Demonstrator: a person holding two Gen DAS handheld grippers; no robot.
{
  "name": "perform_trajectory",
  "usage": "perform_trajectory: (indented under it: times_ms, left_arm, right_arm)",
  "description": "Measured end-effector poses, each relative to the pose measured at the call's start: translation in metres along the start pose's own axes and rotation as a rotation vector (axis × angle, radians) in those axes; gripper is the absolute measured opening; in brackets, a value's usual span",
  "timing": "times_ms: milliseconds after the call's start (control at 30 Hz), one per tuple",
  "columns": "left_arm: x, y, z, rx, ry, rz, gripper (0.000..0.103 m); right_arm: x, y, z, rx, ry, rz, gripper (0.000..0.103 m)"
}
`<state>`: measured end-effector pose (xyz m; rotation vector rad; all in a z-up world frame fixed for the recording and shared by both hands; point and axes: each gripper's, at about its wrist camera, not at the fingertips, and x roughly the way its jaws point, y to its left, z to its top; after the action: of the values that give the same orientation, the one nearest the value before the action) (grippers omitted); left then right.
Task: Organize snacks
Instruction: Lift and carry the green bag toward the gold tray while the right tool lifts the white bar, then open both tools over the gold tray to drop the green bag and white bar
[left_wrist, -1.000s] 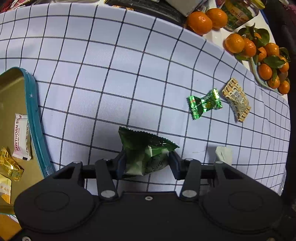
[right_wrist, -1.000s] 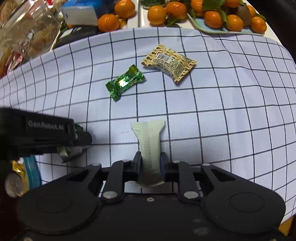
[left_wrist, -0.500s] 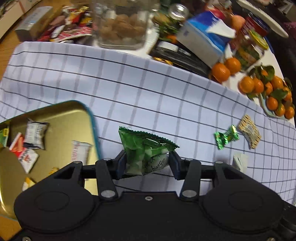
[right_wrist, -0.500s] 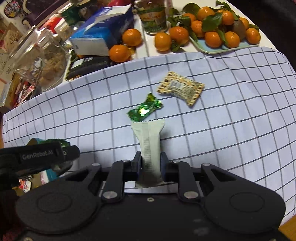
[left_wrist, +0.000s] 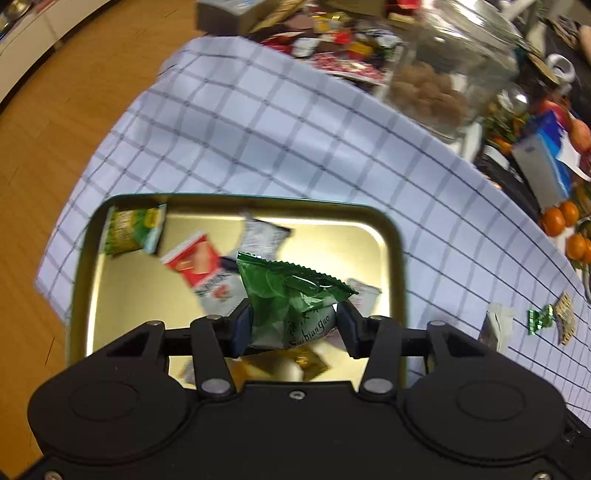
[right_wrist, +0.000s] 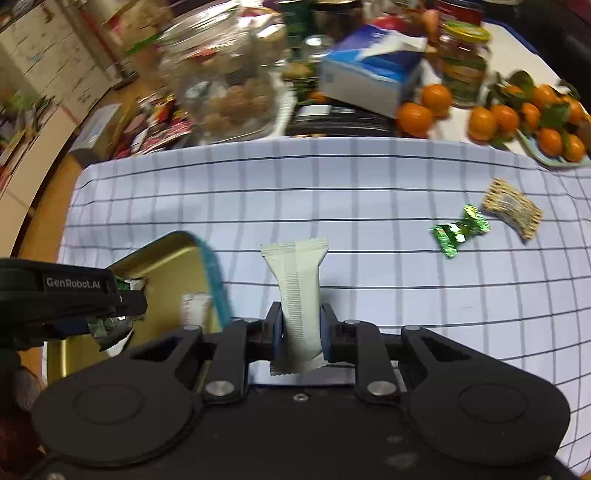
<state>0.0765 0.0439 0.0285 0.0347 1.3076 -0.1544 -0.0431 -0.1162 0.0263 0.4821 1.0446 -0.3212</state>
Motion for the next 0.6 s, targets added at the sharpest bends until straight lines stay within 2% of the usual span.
perform_trajectory:
  times_ms: [300, 600]
  left_arm:
    - [0.007, 0.067, 0.006, -0.091, 0.067, 0.066, 0.055]
    - [0.014, 0.094, 0.003, -0.108, 0.127, 0.075, 0.056]
  right_arm:
    - [0.014, 0.071, -0.001, -0.084, 0.013, 0.075, 0.022]
    - [0.027, 0.1, 0.0, -0.098, 0.028, 0.107, 0.022]
